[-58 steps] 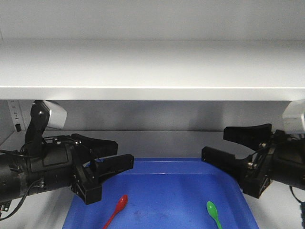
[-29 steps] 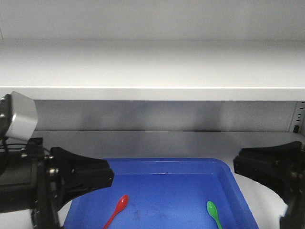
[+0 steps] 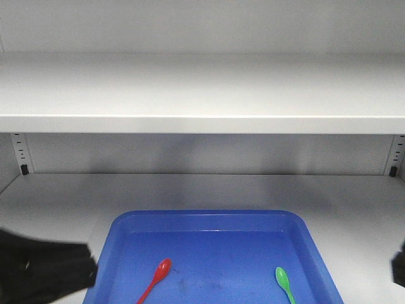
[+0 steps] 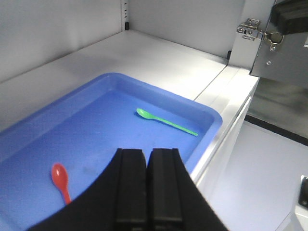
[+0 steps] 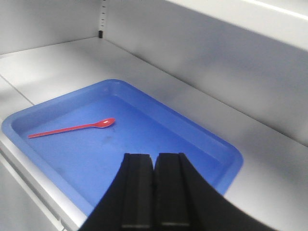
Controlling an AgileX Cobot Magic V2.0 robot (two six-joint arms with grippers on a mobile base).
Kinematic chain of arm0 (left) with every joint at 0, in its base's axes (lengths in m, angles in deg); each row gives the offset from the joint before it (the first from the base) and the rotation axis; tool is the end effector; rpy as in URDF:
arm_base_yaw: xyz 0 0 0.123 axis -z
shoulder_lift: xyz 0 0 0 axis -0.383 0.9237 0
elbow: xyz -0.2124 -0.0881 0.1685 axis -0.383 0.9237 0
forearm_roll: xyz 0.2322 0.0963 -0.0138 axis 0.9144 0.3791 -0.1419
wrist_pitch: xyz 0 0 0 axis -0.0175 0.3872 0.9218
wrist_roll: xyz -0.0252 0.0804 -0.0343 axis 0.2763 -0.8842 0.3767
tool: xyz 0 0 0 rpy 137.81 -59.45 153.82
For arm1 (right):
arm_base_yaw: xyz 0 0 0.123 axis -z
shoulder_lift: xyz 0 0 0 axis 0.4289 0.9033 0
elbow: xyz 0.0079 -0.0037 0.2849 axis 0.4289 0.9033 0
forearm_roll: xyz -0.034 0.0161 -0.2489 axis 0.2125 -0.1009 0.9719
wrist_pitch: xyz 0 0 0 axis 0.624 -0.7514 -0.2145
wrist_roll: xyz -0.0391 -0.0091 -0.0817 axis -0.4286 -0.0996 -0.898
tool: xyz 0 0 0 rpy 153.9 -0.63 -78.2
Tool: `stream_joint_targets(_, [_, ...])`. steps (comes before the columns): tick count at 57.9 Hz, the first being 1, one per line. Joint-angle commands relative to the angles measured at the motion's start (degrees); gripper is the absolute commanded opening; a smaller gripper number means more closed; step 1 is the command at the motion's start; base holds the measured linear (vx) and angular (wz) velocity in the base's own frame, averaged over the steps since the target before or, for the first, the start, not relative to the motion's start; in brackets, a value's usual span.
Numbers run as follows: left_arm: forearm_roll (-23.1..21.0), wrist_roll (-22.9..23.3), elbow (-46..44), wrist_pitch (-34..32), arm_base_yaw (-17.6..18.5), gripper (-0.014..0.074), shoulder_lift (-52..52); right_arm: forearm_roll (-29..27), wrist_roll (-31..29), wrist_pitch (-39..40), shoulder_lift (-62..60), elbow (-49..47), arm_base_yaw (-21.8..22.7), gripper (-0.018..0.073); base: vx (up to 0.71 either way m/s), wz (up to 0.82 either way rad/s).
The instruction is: Sort red and green spoons into left cabinet
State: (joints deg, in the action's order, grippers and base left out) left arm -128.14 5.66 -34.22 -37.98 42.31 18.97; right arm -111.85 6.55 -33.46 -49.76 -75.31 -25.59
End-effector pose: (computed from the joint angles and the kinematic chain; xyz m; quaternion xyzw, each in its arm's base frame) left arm 0.1246 -0.1030 0.3860 0.3542 0.7112 -0.3202 0.5159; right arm 0.0846 0.0513 0.4013 -0.3013 0.7378 0.1413 0.5873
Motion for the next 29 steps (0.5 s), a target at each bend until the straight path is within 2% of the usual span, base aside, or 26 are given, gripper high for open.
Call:
stream_joint_targets(1, [-3.10,1.81,2.30,-4.82,0.22,-0.0001,-3.71,1.29,4.57,3.02,-2.72,-1.65,0.06,-0.0004,0.00,0.00])
stream_joint_targets(6, [-3.29,2.05,5.08,-6.29,0.22,-0.0001,-6.44,2.74,6.29,3.69,-4.60,-1.65,0.06,-0.0004,0.00,0.00])
stream_joint_targets(13, [-5.02,2.05,6.31,-5.80,0.22,0.0000,-8.59,1.81,6.64,3.04,-6.40,-1.65,0.06,-0.0004,0.00,0.00])
stream_joint_targets(29, [-6.04,2.00,6.31,3.38,0.22,0.0000,-9.26,-0.89,6.64,1.73,-7.42,-1.65,0.06,-0.0004,0.00,0.00])
